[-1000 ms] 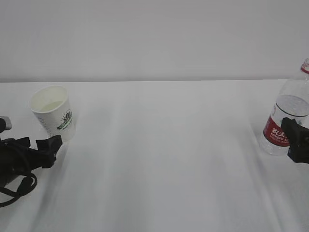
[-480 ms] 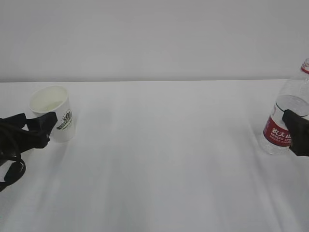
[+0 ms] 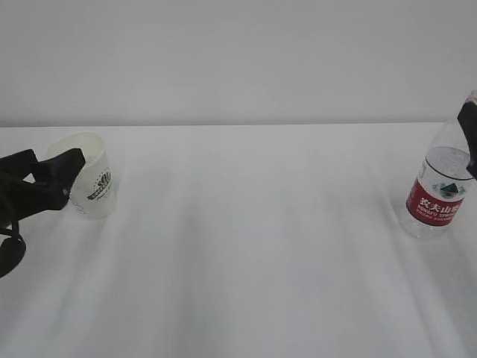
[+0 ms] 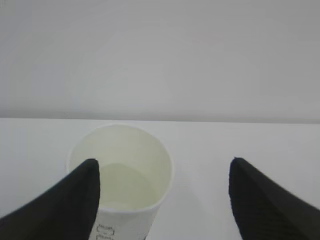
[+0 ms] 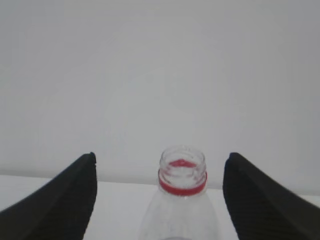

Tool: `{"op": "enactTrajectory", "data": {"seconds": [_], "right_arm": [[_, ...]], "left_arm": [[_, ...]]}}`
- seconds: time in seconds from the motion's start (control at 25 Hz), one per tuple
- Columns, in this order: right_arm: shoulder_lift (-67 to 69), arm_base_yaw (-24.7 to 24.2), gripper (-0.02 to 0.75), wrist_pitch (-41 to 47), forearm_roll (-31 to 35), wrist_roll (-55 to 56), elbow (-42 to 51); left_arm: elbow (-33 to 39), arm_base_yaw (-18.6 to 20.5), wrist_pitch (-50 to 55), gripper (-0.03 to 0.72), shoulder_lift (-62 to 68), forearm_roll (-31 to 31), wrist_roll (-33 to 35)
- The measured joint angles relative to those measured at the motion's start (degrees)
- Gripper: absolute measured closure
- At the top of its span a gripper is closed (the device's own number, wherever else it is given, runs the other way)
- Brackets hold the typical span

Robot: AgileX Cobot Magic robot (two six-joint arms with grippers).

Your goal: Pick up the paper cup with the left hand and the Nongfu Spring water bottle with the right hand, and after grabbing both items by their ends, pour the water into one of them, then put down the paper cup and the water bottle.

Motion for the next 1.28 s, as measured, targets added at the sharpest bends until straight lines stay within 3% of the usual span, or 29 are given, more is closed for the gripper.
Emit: {"op": "enactTrajectory", "data": {"seconds": [0.44, 1.12, 1.28], "right_arm": [[-11.3, 0.0, 0.148, 14.4, 0.0, 0.1, -5.9], [-31.2, 0.0, 0.149, 36.7, 0.1, 0.1, -6.0], [-34.6, 0.0, 0.149, 39.2, 0.1, 0.1, -6.0]], "left_arm": [[0.1, 0.0, 1.4, 0.106, -13.9, 0.1, 0.0], [0.7, 0.0, 23.8, 0.108, -35.1, 0.6, 0.0], [0.8, 0.0, 27.8, 0.108, -38.8, 3.6, 0.0]]}}
